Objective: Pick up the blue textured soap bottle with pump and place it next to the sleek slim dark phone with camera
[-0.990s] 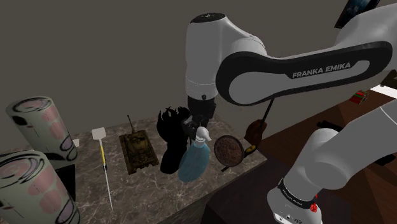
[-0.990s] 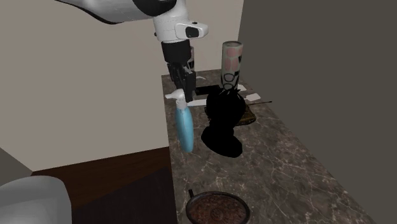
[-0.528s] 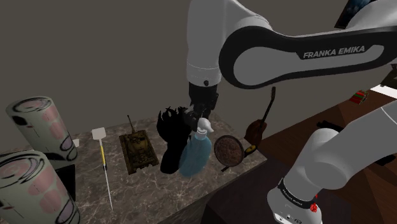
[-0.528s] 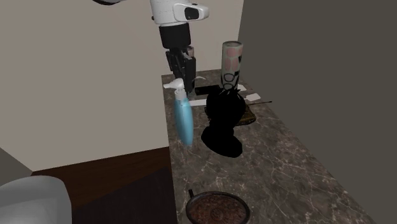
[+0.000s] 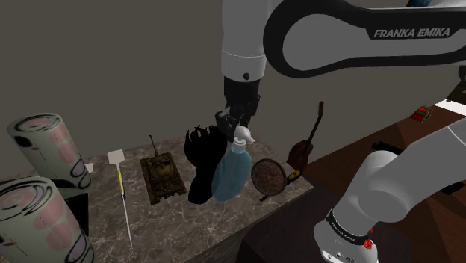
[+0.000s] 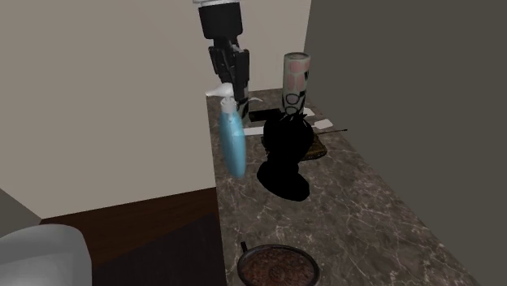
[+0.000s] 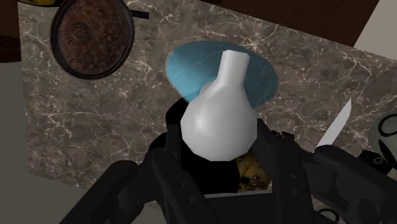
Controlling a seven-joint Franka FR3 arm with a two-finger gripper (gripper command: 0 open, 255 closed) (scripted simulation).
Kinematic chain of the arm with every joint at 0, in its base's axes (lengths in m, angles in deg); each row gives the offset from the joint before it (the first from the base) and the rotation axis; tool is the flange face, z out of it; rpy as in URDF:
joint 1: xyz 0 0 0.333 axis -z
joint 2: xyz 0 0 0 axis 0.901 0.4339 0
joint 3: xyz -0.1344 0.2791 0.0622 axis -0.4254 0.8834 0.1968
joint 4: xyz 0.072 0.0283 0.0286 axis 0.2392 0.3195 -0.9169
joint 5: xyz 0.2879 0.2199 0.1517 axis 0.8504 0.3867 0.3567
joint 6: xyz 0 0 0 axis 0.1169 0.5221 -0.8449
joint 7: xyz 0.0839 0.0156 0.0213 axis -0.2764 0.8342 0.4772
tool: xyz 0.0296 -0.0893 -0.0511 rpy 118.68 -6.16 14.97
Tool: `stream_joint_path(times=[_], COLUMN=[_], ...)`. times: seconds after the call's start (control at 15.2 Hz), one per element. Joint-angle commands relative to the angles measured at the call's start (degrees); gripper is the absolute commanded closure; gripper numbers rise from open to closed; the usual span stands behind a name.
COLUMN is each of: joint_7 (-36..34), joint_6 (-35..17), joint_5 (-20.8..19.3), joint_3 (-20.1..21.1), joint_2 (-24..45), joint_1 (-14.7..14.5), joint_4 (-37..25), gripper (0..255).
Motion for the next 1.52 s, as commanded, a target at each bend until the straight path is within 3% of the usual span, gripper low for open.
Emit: stream_joint_path(times=[0.0, 1.45], joint_7=[0.14, 0.07], joint_6=[1.58, 18.67], joint_5=[-0.18, -2.75], joint_3=[-0.14, 0.28], joint_2=[0.25, 5.96], joint_1=[0.15, 1.56], joint_4=[-1.83, -24.13], gripper=[255, 255])
